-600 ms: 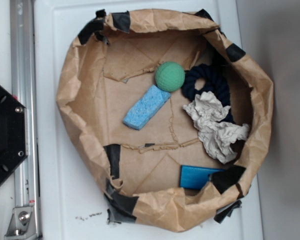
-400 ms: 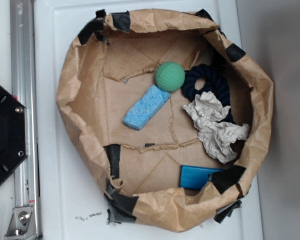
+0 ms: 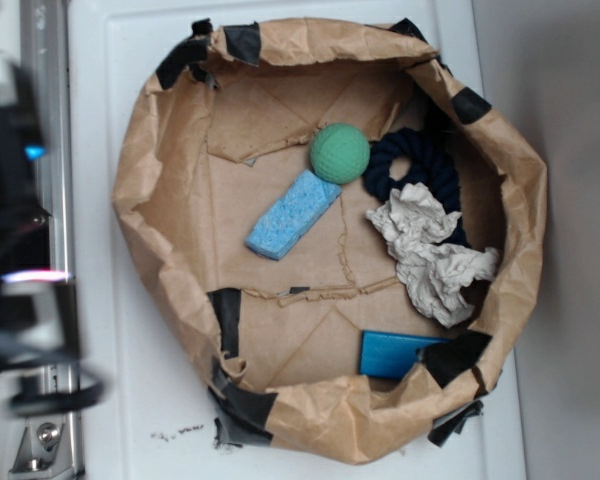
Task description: Grab the blue block.
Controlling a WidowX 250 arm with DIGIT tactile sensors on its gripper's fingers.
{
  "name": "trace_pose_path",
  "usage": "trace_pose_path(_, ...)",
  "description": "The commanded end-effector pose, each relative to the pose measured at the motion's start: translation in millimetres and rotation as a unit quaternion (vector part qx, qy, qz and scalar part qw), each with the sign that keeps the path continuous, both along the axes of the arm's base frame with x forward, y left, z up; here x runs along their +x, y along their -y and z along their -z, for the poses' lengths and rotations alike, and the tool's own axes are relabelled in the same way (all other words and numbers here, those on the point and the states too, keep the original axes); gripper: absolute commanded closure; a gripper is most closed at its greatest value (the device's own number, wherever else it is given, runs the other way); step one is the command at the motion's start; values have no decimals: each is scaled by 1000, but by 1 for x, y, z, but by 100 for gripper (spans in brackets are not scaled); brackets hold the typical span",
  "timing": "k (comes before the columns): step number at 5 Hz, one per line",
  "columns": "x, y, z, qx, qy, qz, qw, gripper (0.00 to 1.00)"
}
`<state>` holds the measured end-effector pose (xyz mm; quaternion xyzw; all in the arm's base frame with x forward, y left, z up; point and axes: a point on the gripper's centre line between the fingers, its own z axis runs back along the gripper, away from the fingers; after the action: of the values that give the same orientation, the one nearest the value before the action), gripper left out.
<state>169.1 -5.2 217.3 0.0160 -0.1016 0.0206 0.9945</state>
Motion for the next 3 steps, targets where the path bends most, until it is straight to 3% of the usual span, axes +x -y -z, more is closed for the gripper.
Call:
trace_pose_path(1,94,-13,30,-31,43,38,998,0)
trace_pose_path(3,125,14,115,11,3,147,989,0)
